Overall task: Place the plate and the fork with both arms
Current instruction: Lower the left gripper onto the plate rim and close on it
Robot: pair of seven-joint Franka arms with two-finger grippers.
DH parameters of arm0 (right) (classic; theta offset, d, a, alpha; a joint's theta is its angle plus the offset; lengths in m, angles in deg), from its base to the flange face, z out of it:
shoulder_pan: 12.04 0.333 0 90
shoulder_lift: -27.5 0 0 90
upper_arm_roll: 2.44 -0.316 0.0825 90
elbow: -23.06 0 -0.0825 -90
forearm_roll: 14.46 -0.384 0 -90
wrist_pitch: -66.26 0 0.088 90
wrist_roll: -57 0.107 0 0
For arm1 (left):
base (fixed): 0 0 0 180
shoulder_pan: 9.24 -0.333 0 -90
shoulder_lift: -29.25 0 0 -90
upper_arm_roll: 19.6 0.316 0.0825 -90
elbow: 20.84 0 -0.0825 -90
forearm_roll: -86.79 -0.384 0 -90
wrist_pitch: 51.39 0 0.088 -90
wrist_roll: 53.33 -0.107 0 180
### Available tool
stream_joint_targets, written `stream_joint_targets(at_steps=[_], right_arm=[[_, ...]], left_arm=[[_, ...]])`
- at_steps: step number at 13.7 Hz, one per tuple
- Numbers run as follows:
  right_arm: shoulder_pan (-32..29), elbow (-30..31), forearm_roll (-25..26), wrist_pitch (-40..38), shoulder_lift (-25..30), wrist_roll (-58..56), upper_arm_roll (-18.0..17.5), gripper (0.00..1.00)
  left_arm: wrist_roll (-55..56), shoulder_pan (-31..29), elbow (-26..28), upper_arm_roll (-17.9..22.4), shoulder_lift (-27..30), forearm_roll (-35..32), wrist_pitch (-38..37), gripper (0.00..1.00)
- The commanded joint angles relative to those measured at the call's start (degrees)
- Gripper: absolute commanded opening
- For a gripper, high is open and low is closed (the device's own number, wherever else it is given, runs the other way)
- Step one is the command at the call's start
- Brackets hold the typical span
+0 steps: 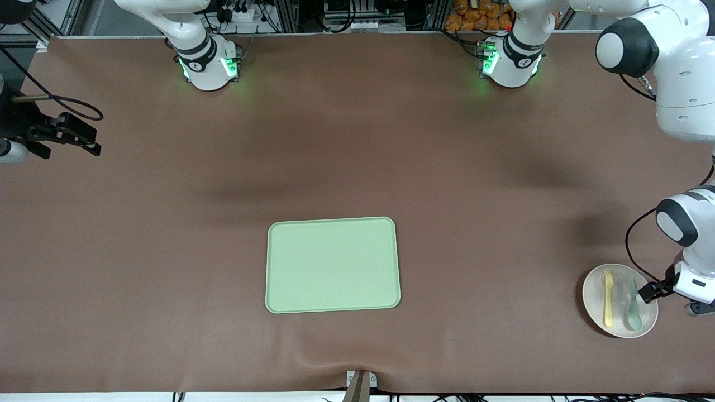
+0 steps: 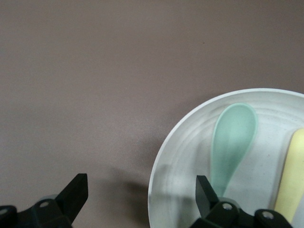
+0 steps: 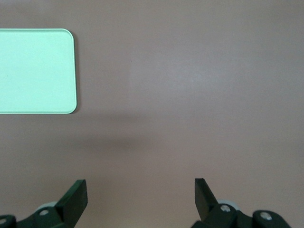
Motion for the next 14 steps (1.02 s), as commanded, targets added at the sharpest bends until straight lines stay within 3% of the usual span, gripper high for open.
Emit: stream_joint_targets(at_steps=[1, 14], right_arm=[[-0.74, 0.7, 0.15, -0.25, 1.17, -0.59, -0.5, 1.0], [-0.74, 0.7, 0.06, -0.25, 1.17, -0.59, -0.5, 1.0]], left_arm=[[-0.11, -0.43, -1.15, -0.12, -1.59, -0.7, 2.31, 1.0], [-0.46, -0.43, -2.47, -0.56, -4.93, -0.61, 6.8, 1.0]])
